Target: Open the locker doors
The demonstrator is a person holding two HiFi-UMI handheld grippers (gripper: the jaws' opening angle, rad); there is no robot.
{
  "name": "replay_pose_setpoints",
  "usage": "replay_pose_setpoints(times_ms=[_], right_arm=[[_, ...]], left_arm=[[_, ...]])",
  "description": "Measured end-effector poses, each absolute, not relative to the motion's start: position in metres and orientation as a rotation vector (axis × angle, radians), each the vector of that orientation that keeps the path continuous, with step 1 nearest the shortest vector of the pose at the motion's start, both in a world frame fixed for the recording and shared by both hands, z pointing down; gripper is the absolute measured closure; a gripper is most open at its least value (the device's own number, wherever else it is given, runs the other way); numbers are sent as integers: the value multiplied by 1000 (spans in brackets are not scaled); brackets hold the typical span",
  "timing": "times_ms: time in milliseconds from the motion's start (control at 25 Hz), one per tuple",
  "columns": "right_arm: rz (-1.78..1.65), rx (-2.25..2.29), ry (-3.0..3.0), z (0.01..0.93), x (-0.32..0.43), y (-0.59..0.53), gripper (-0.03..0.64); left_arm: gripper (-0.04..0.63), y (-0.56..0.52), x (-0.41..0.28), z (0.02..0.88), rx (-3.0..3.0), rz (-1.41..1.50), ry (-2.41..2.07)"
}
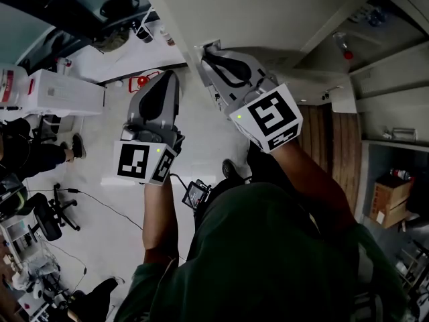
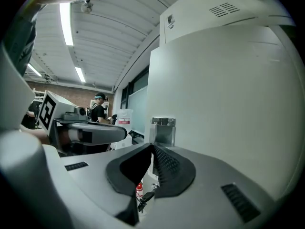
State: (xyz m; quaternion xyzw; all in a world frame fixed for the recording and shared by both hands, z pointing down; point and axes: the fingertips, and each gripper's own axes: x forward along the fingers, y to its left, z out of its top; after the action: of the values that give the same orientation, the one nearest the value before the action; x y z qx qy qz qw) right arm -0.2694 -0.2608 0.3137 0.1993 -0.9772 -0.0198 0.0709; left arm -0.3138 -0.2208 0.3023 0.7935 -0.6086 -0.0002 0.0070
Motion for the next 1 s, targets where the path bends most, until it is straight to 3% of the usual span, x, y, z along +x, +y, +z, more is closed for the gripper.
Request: replay_pose_setpoints(times_ms=[1000], right_arm=[[-27,491,-3050,311,-150,-170,600]], left_arm=[[595,-155,-246,294,2627,30,-1760]])
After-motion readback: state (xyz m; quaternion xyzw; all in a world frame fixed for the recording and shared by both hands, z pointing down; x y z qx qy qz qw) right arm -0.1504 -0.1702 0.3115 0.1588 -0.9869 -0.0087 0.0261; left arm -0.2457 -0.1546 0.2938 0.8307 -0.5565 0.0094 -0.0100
